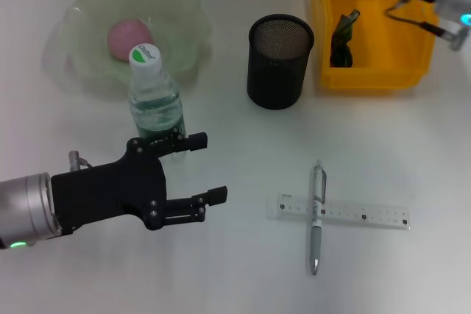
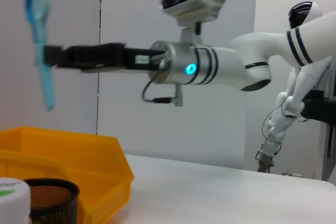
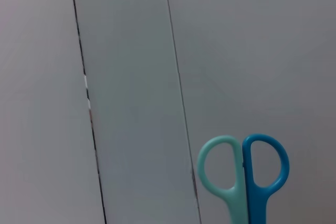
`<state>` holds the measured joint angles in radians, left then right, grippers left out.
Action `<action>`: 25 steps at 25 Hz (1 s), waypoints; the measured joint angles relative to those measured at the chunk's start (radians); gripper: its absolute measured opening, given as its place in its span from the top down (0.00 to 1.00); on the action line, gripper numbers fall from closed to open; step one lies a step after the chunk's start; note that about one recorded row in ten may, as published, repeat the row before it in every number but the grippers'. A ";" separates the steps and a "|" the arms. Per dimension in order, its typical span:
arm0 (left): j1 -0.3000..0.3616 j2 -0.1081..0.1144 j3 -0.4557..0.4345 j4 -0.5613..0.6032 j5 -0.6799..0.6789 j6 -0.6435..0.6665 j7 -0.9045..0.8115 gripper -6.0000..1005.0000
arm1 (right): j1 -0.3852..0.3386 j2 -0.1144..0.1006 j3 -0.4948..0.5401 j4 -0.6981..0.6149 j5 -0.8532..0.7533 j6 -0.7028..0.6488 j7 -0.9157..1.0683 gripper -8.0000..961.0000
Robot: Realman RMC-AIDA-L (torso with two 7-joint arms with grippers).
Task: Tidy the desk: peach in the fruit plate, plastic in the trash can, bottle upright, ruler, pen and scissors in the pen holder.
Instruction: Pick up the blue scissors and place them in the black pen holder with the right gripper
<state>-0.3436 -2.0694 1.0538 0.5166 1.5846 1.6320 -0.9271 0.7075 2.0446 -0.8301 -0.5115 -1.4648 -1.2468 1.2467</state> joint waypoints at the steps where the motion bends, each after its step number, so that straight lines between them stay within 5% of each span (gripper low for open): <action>1: 0.000 0.000 0.000 -0.003 0.000 0.000 0.002 0.18 | 0.014 0.001 -0.016 0.015 -0.002 0.025 -0.001 0.76; 9: 0.000 0.002 0.012 -0.009 0.000 0.003 0.004 0.18 | 0.047 0.023 -0.151 0.048 -0.007 0.157 0.000 0.76; 25: 0.010 0.003 0.015 -0.009 0.000 0.004 0.004 0.18 | 0.007 0.039 -0.159 0.086 -0.004 0.182 -0.022 0.75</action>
<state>-0.3340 -2.0662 1.0690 0.5076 1.5845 1.6357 -0.9228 0.7149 2.0839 -0.9887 -0.4254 -1.4685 -1.0646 1.2245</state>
